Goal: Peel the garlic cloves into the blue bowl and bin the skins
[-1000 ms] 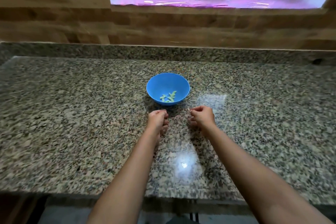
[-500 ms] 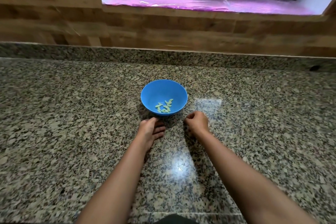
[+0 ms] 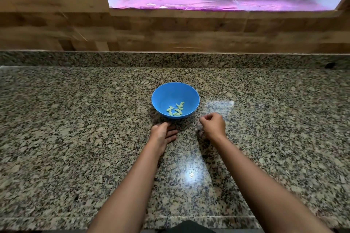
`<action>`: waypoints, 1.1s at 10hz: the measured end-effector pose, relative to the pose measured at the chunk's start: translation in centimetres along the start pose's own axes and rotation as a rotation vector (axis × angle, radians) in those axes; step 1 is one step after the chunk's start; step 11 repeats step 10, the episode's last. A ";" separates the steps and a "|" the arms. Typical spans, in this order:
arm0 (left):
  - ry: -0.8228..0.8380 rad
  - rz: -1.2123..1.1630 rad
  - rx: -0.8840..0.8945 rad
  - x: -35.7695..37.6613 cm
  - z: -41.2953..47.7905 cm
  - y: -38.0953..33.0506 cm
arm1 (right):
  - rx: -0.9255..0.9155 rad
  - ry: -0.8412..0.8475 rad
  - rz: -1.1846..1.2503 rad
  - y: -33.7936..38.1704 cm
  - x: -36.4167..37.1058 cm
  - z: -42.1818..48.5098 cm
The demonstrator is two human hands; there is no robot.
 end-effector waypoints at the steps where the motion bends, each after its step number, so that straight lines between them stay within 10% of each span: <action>1: 0.000 -0.004 -0.003 -0.1 0.1 0.0 | -0.075 -0.041 0.146 1.7 -0.7 -0.8; 11: 0.145 -0.013 0.035 -0.9 -3.9 -2.7 | -0.025 0.057 0.413 5.0 -1.0 -5.1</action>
Point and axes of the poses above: each hand's wrist, its own z-axis towards the middle knuckle, its own x-axis out of the palm, y = z × x, the point moved 5 cm from there along z, towards the middle knuckle, and after that the axes turned 4 degrees about x, right-handed, at the moved point
